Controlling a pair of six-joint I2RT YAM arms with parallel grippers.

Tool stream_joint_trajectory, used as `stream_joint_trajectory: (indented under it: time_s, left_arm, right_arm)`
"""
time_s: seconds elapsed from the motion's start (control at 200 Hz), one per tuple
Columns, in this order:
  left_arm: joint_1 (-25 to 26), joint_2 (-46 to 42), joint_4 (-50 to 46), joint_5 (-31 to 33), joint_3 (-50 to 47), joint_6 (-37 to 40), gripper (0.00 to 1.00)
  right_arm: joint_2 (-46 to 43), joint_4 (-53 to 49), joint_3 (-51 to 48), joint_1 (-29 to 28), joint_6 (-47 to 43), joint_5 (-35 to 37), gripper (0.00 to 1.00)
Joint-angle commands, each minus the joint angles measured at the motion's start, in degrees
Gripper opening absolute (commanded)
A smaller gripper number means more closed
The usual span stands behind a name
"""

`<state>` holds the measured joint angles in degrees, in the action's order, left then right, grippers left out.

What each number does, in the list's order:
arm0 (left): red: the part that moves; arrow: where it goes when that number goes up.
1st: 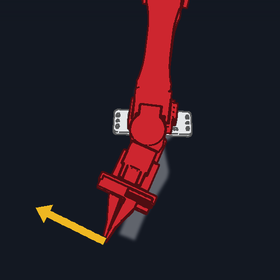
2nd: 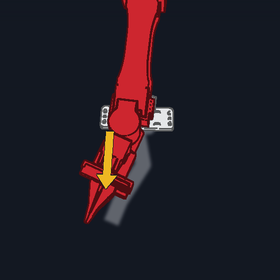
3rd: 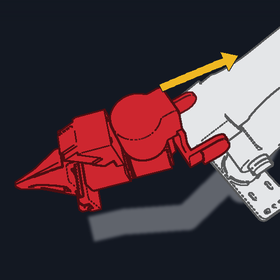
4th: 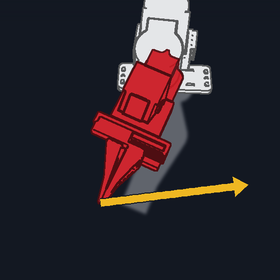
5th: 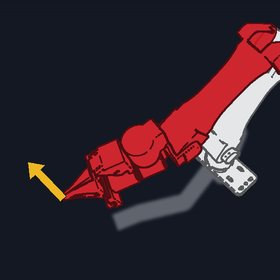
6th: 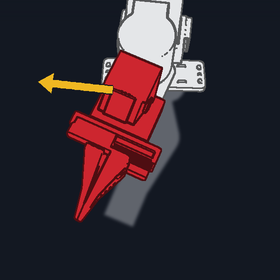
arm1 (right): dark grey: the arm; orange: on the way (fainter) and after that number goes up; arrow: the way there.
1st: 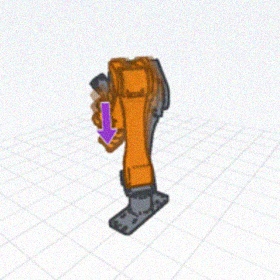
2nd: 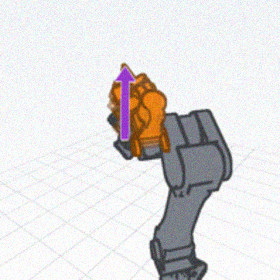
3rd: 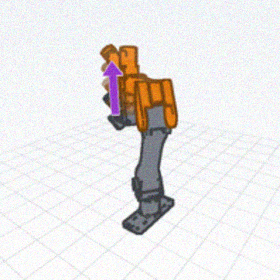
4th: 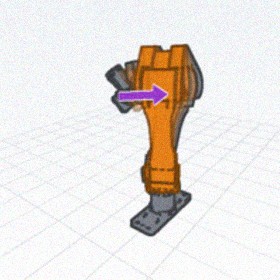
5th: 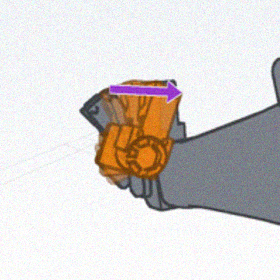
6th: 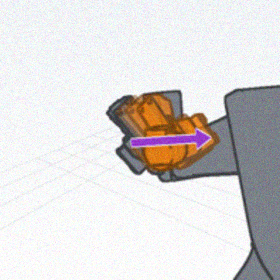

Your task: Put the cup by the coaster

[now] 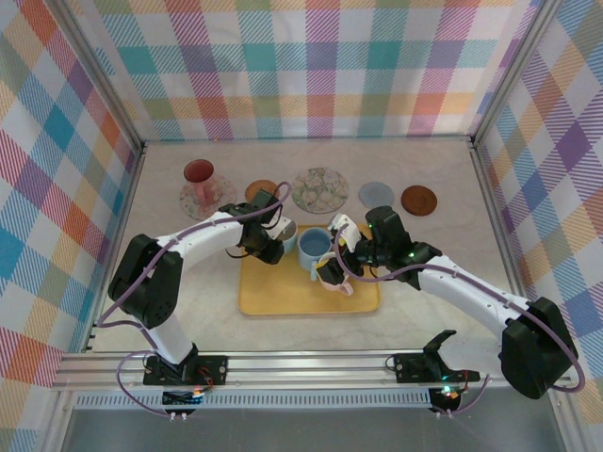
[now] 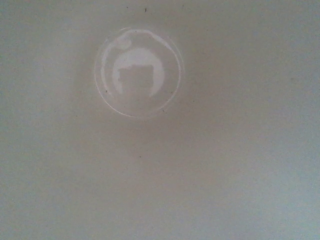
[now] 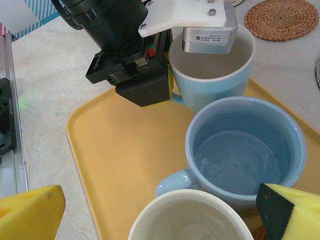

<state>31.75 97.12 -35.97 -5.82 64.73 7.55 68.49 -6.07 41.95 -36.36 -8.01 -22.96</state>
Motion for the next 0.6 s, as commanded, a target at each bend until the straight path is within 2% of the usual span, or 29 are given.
stream_joint_trajectory:
  time_s: [0.0,0.295,0.595]
  left_arm:
    - [0.24,0.63,-1.28,0.82,1.47,0.53,0.26]
    - [0.24,0.69,-1.09,1.78,1.72,0.45,0.2]
    - [0.24,-0.96,0.66,3.1,0.6,-1.44,0.08]
  right_arm:
    - [-0.11,0.79,0.6,-0.29,-0.87,-0.13,0.99]
    - [-0.03,0.9,0.91,-0.25,-1.22,-0.11,0.99]
    - [-0.22,1.84,0.8,-0.29,-0.25,-0.07,0.99]
